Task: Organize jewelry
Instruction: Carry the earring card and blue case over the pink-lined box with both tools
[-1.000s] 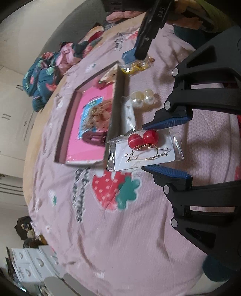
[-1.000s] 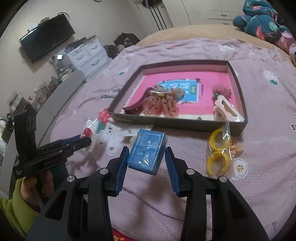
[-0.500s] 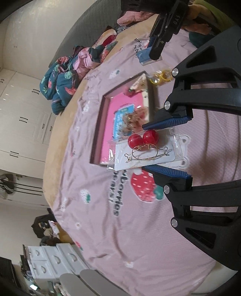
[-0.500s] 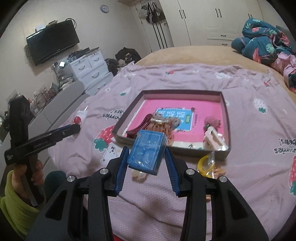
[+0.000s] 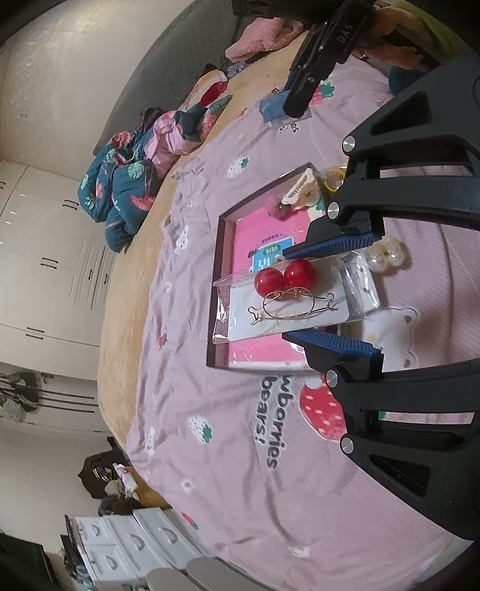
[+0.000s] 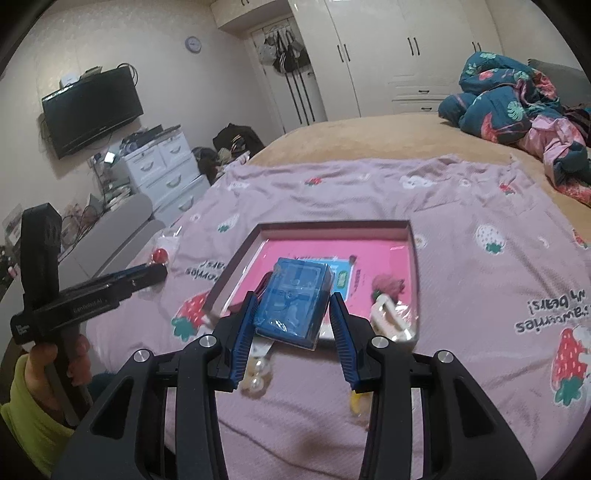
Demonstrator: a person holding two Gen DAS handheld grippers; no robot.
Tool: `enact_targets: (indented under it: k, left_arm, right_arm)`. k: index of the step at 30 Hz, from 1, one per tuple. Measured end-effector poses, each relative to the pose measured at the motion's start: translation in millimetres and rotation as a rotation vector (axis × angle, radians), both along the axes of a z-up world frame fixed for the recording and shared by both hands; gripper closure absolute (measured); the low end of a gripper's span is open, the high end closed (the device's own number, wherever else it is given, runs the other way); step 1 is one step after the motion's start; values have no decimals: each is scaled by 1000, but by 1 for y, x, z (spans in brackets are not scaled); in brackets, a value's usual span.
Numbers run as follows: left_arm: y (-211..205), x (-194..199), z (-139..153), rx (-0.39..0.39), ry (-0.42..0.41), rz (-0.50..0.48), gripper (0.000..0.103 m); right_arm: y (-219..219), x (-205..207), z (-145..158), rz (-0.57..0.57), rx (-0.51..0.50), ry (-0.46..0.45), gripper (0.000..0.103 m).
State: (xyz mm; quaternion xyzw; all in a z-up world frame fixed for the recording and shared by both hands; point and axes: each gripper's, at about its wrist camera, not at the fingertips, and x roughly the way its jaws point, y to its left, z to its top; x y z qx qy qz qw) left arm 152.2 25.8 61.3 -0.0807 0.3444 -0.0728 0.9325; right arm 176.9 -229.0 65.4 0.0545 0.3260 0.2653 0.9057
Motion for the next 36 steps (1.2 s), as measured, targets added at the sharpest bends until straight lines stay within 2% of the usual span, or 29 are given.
enact_targets:
  k: [11,20,28,36]
  left_arm:
    - [-15,32,-3,16,14,-8,73]
    - [-14,64,-18,44,49,13,73]
    - [-5,96,-47,83,119,41,73]
    - [4,111,-75,91,187,58,73]
  right_arm:
    - [-13,32,4,-42,21,-9,64]
    - [-2,71,-2,-39,19,9,64]
    - [19,105,-40,-15,-37,79,64]
    - [35,119,-86,13,-94,165,65]
